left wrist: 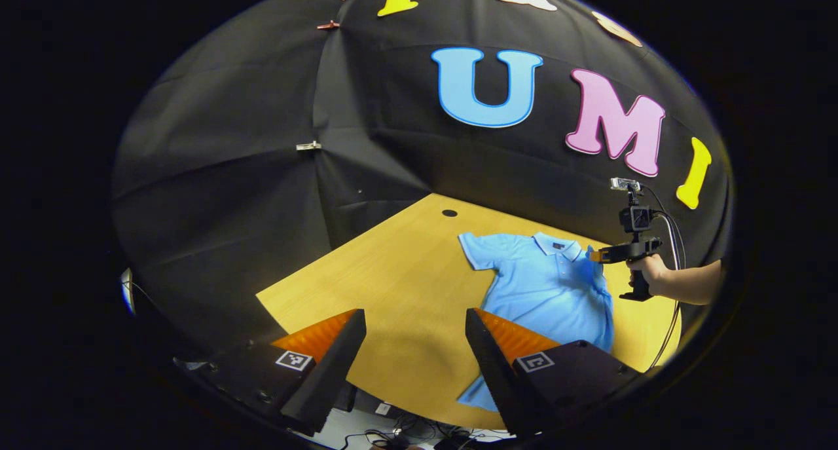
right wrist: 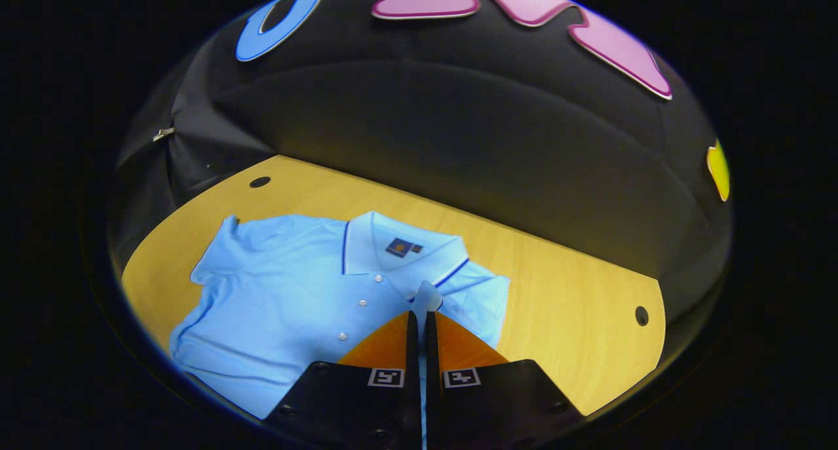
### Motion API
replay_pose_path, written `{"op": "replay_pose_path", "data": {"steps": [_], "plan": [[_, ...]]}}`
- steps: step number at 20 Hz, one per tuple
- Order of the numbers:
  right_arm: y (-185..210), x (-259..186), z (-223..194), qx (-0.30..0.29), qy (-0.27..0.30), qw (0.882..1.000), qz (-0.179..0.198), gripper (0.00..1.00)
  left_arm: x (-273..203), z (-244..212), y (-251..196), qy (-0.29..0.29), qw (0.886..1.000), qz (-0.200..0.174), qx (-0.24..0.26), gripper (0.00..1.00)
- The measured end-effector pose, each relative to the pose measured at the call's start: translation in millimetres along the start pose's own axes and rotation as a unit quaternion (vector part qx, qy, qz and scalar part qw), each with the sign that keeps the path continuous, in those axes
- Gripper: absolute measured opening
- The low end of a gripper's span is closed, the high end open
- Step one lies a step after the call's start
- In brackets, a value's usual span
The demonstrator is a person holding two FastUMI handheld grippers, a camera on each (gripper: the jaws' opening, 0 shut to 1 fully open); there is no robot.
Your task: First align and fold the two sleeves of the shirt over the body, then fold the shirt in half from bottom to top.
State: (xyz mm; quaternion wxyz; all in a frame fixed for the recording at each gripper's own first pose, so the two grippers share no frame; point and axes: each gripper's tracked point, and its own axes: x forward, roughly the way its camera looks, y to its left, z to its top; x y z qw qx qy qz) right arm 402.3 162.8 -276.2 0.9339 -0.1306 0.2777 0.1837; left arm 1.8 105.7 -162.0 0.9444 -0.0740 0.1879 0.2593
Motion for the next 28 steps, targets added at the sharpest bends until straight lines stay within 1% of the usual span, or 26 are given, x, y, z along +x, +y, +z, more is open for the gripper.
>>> {"op": "replay_pose_path", "data": {"steps": [1, 4, 5, 7, 8, 10, 12, 13, 16, 17, 18, 19, 21, 23, 25, 28], "plan": [[14, 4, -4, -0.001, 0.006, 1.000, 0.009, 0.08, 0, -2, 4, 0.002, 1.000, 0.004, -0.001, 0.97], [52, 6, -16, 0.010, 0.027, 0.999, 0.041, 0.17, 2, -5, 10, 0.005, 1.000, 0.010, -0.007, 0.97], [59, 5, -20, 0.011, 0.030, 0.998, 0.045, 0.19, 4, -5, 11, 0.005, 1.000, 0.012, -0.008, 0.97], [75, 0, -23, 0.015, 0.031, 0.998, 0.061, 0.17, 13, -3, 9, 0.002, 1.000, 0.015, -0.006, 0.97], [79, -5, -23, 0.018, 0.029, 0.997, 0.070, 0.20, 19, 0, 6, -0.001, 1.000, 0.014, -0.008, 0.97], [86, -23, -22, 0.025, 0.025, 0.995, 0.089, 0.39, 36, 6, -10, -0.003, 1.000, -0.006, -0.022, 0.97], [85, -43, -17, 0.029, 0.007, 0.995, 0.100, 0.62, 60, 15, -29, -0.005, 0.999, -0.033, -0.030, 0.97], [82, -55, -11, 0.026, -0.009, 0.994, 0.104, 0.75, 74, 22, -38, -0.006, 0.999, -0.043, -0.028, 0.97], [59, -88, -6, 0.005, -0.042, 0.995, 0.094, 0.78, 124, 46, -57, -0.027, 0.998, -0.059, -0.014, 0.97], [52, -98, -6, 0.007, -0.050, 0.994, 0.093, 0.92, 140, 54, -64, -0.034, 0.997, -0.064, -0.009, 0.97], [44, -110, -7, 0.011, -0.057, 0.994, 0.089, 0.96, 158, 62, -70, -0.040, 0.997, -0.069, 0.000, 0.97], [35, -119, -11, 0.014, -0.061, 0.995, 0.084, 0.99, 175, 65, -77, -0.042, 0.996, -0.074, 0.008, 0.97], [14, -131, -20, 0.018, -0.067, 0.995, 0.070, 0.98, 212, 72, -90, -0.041, 0.995, -0.091, 0.022, 0.97], [-6, -143, -31, 0.024, -0.072, 0.995, 0.060, 0.98, 246, 76, -108, -0.032, 0.992, -0.118, 0.023, 0.97], [-34, -154, -46, 0.035, -0.075, 0.996, 0.037, 0.98, 278, 73, -125, -0.022, 0.989, -0.143, 0.024, 0.97], [-75, -167, -72, 0.024, -0.076, 0.997, -0.007, 0.98, 334, 65, -135, -0.004, 0.988, -0.151, 0.038, 0.97]]}}
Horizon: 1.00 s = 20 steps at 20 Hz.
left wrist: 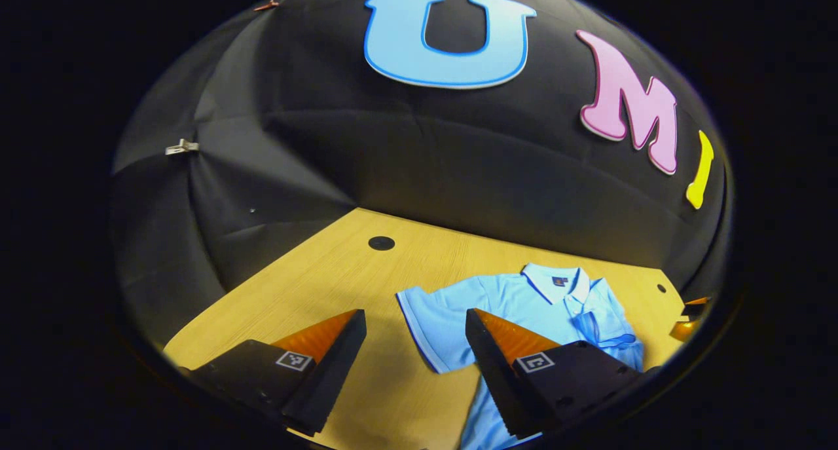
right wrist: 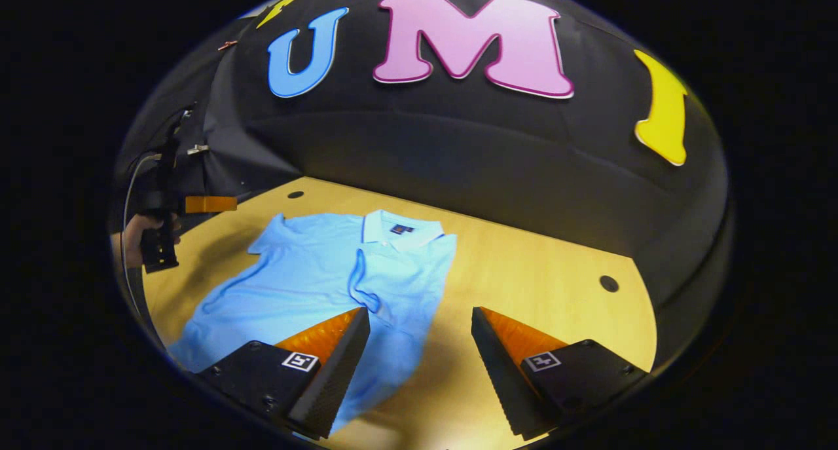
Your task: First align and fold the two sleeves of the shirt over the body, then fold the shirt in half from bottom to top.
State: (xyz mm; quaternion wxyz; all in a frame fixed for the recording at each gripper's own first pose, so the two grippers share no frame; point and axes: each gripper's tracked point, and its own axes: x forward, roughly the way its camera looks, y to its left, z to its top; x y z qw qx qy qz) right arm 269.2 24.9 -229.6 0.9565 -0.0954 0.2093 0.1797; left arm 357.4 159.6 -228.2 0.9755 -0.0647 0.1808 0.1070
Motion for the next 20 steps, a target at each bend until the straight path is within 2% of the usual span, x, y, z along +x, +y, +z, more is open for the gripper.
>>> {"op": "replay_pose_path", "data": {"steps": [3, 5, 8, 11, 14, 15, 16, 19, 20], "plan": [[-21, -18, -16, -0.012, -0.004, 0.999, -0.030, 0.98, 56, -13, 2, 0.013, 0.999, -0.016, -0.030, 0.97], [-28, -30, -16, -0.046, -0.027, 0.997, -0.048, 0.98, 79, -32, 10, 0.041, 0.999, 0.001, -0.036, 0.97], [-26, -39, -23, -0.057, -0.027, 0.997, -0.050, 0.97, 105, -35, 11, 0.050, 0.998, 0.011, 0.024, 0.97], [-14, -34, -28, 0.001, -0.020, 0.999, -0.027, 0.98, 114, -35, 11, 0.074, 0.995, 0.017, 0.066, 0.98], [-20, -31, -33, 0.031, -0.008, 0.999, -0.030, 0.98, 118, -39, 1, 0.082, 0.993, -0.005, 0.084, 0.93], [-24, -30, -33, 0.037, -0.007, 0.999, -0.035, 0.98, 118, -40, -2, 0.085, 0.993, -0.011, 0.085, 0.77], [-28, -29, -35, 0.043, -0.005, 0.998, -0.041, 0.98, 119, -42, -5, 0.087, 0.992, -0.016, 0.086, 0.75], [-42, -29, -52, 0.044, 0.035, 0.996, -0.066, 0.97, 115, -41, -17, 0.086, 0.994, -0.037, 0.064, 0.19], [-45, -31, -53, 0.043, 0.040, 0.996, -0.070, 0.98, 115, -42, -17, 0.085, 0.994, -0.037, 0.059, 0.13]]}}
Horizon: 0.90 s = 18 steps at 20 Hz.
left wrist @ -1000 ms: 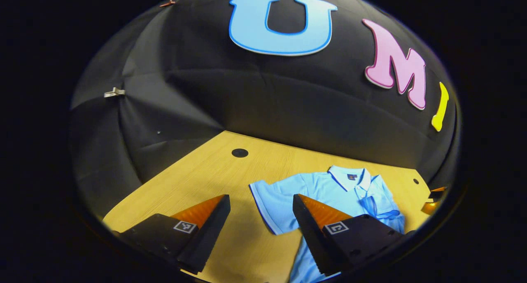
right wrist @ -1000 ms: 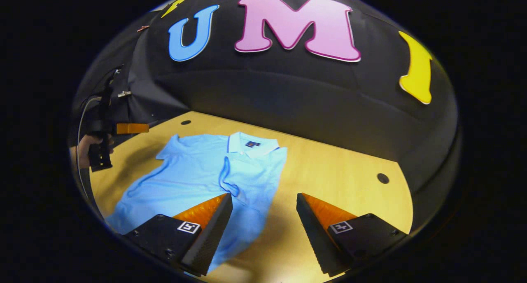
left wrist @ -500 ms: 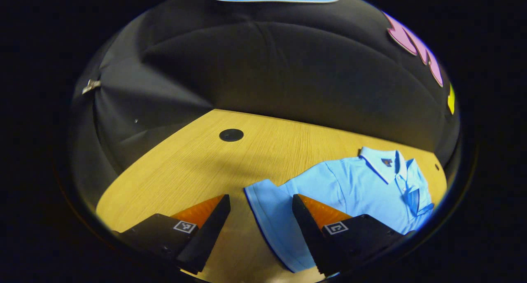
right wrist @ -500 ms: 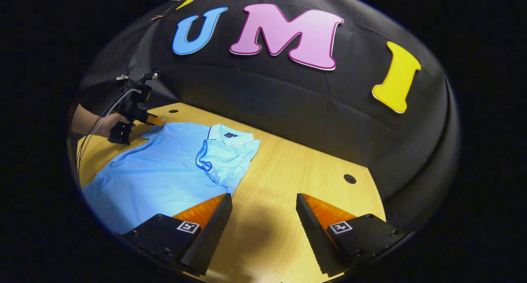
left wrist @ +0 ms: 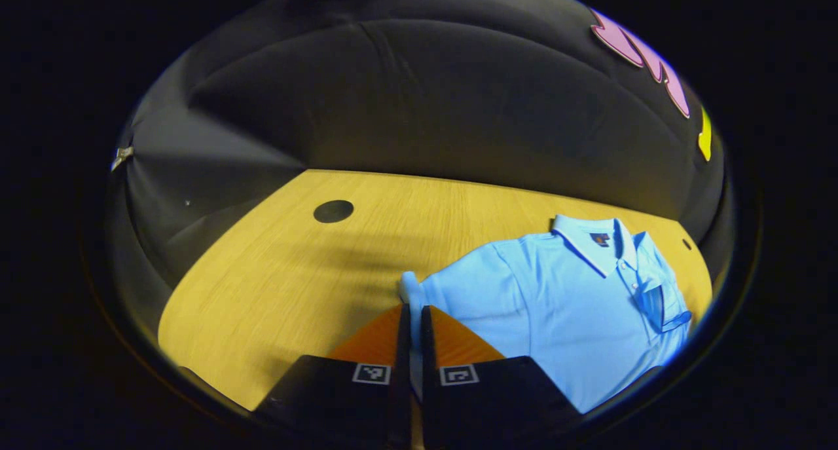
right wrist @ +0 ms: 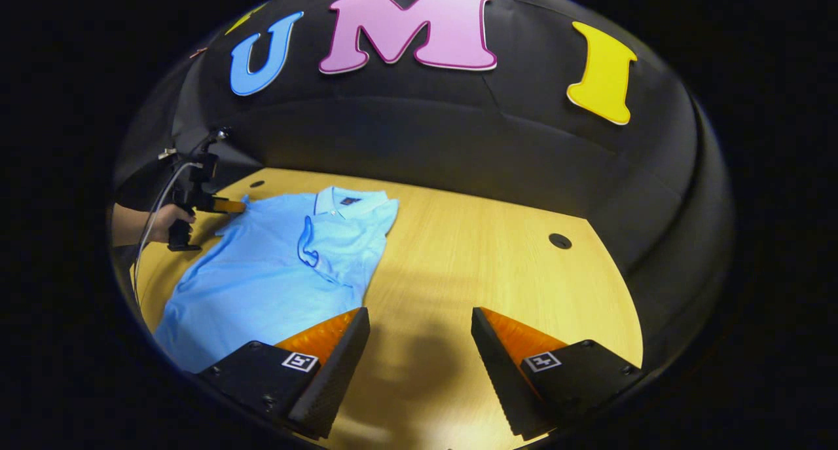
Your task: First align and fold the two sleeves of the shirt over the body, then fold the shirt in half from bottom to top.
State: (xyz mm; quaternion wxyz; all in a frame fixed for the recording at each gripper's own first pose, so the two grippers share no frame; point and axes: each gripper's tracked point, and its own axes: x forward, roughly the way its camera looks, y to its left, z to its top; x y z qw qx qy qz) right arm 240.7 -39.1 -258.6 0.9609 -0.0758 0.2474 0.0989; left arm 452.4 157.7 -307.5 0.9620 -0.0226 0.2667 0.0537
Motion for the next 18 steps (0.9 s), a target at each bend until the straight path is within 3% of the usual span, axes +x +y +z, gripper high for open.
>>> {"op": "replay_pose_path", "data": {"steps": [1, 6, 10, 16, 17, 18], "plan": [[0, -1, 1, 0.003, -0.001, 1.000, 0.000, 0.98, 0, -1, 0, 0.001, 1.000, 0.001, -0.002, 0.07], [-7, -2, -4, 0.012, 0.004, 1.000, 0.001, 0.98, -13, 14, -3, -0.007, 0.999, 0.026, 0.030, 0.06], [-13, -4, -5, 0.019, 0.003, 1.000, -0.002, 0.98, -28, 44, -35, -0.033, 0.999, 0.003, 0.024, 0.06], [-13, -5, -11, 0.057, 0.016, 0.998, 0.010, 0.98, -43, 78, -136, -0.063, 0.992, -0.098, 0.043, 0.06], [-15, -5, -12, 0.054, 0.016, 0.998, 0.006, 0.98, -46, 78, -155, -0.060, 0.990, -0.117, 0.049, 0.01], [-16, -7, -13, 0.053, 0.017, 0.998, 0.005, 0.98, -48, 74, -174, -0.052, 0.988, -0.139, 0.051, 0.06]]}}
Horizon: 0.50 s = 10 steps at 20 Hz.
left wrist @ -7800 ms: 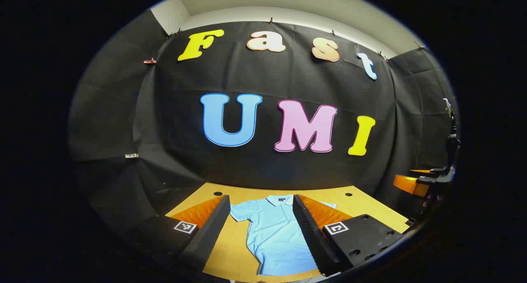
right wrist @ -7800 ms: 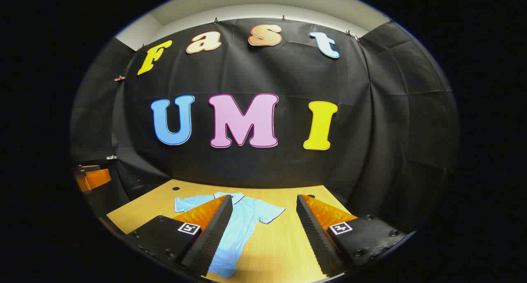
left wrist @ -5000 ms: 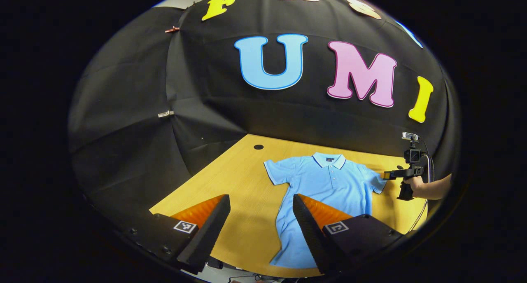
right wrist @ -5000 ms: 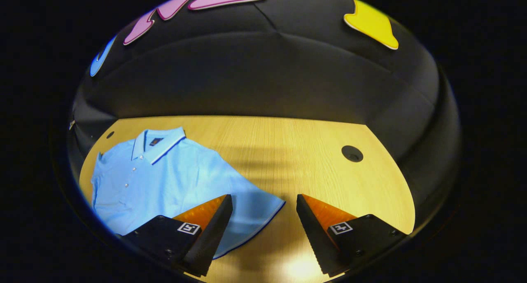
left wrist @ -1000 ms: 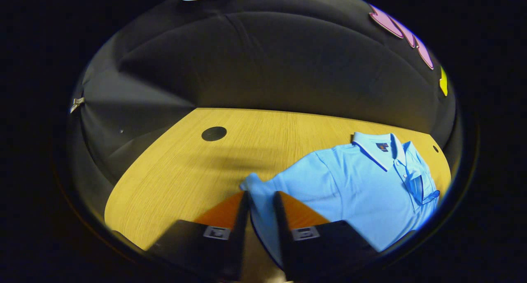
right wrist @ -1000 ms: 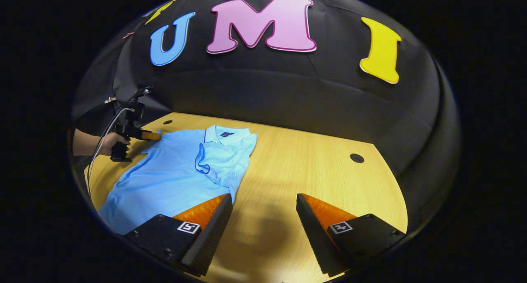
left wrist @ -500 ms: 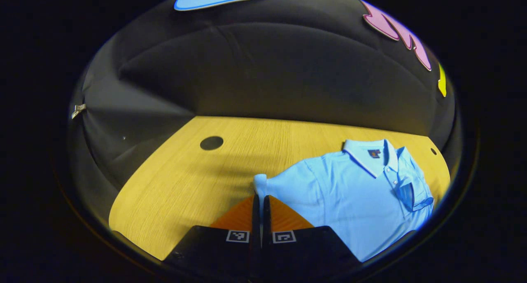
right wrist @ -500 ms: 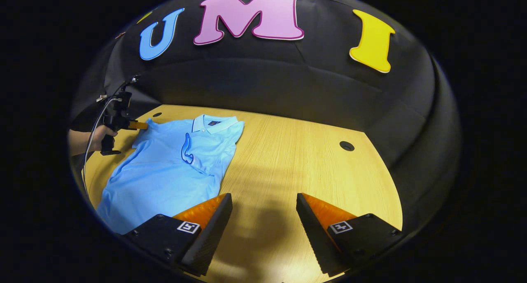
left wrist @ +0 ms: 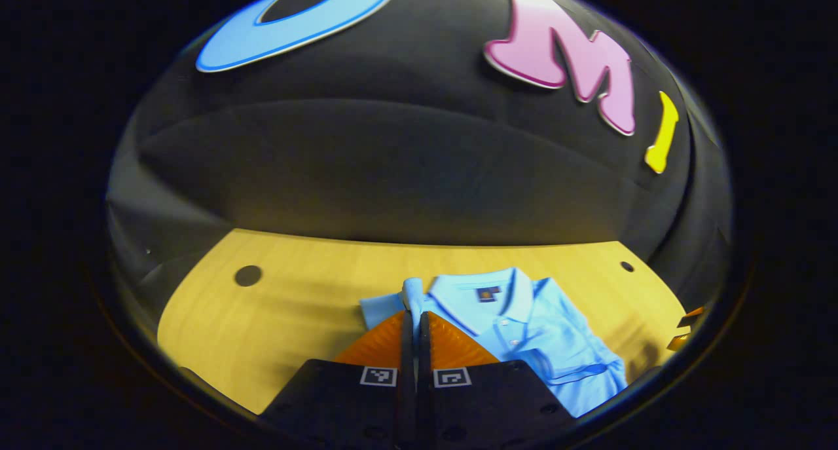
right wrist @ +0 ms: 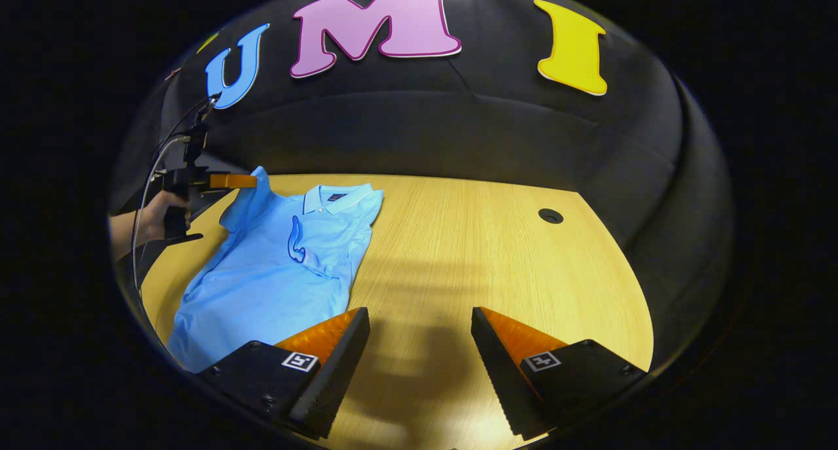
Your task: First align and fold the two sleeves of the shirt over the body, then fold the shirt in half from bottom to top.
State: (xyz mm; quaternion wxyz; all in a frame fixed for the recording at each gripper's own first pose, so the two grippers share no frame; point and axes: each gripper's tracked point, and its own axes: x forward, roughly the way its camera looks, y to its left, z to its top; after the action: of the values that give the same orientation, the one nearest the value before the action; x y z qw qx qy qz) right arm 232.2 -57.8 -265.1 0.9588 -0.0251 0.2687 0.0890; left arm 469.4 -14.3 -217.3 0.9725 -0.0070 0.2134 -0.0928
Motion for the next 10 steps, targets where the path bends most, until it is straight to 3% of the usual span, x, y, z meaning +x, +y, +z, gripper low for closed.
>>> {"op": "replay_pose_path", "data": {"steps": [4, 6, 8, 10], "plan": [[4, -3, -8, 0.011, 0.006, 1.000, 0.004, 0.98, 11, -19, -58, 0.031, 0.998, -0.061, -0.011, 0.09], [6, -6, -12, 0.019, 0.006, 1.000, 0.003, 0.98, 10, -29, -83, 0.042, 0.995, -0.089, -0.028, 0.17], [11, -9, -17, 0.025, 0.007, 1.000, 0.002, 0.98, 0, -28, -103, 0.037, 0.991, -0.120, -0.044, 0.36], [17, -13, -24, 0.026, 0.008, 1.000, 0.002, 0.99, -18, -27, -104, 0.025, 0.992, -0.117, -0.033, 0.67]]}}
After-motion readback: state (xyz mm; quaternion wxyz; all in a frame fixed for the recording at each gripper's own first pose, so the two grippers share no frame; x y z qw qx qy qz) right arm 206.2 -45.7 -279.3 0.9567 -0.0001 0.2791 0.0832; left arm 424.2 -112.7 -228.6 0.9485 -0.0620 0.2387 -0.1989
